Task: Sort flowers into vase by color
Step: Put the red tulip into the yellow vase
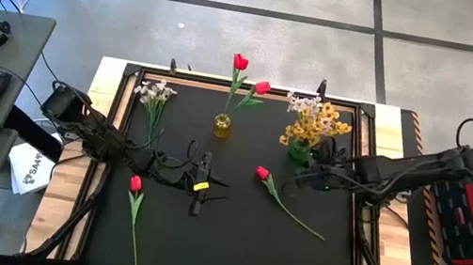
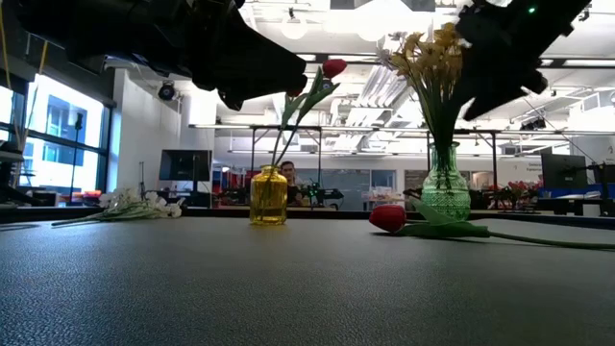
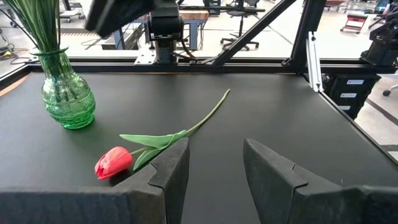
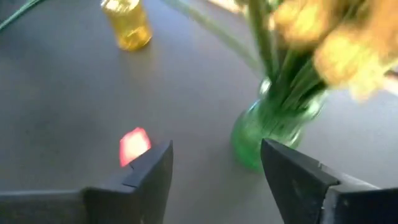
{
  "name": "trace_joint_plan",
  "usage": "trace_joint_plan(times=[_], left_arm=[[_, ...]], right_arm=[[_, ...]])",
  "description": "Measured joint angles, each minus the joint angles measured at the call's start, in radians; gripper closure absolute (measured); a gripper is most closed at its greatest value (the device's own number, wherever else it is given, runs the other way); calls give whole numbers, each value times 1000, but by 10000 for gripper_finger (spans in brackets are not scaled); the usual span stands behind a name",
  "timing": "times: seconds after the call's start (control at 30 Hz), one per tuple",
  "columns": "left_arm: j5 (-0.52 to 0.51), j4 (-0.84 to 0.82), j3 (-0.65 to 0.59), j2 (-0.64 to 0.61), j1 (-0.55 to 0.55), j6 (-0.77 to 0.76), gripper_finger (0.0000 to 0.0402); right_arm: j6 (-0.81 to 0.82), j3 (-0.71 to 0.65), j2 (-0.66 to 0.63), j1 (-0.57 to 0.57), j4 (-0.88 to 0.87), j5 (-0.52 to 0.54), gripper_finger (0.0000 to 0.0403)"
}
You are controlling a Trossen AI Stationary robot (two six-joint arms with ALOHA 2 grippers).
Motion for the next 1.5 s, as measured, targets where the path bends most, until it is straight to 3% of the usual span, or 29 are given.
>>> trace_joint_plan(times=[0.3,0.4,0.5,0.67,0.93,1.1,1.2,1.5], left_arm=[[0,0,0,0,0,-16,262],[0,0,0,0,0,-17,262],[0,-10,0,0,0,-19,262],[0,-28,0,0,0,-25,262],[0,-26,0,0,0,-24,262],[0,-25,0,0,0,-24,262],[0,-25,0,0,0,-27,262],[0,-26,0,0,0,-38,262]], right_arm=[[126,0,-41,25,-86,-350,182],[175,0,-39,69,-68,-411,191],[199,0,-39,135,-38,-400,199],[190,0,-16,262,58,-291,206],[81,0,185,373,217,-201,206],[92,0,329,347,203,-219,206],[92,0,402,295,212,-283,206],[-17,0,574,128,359,-365,216]])
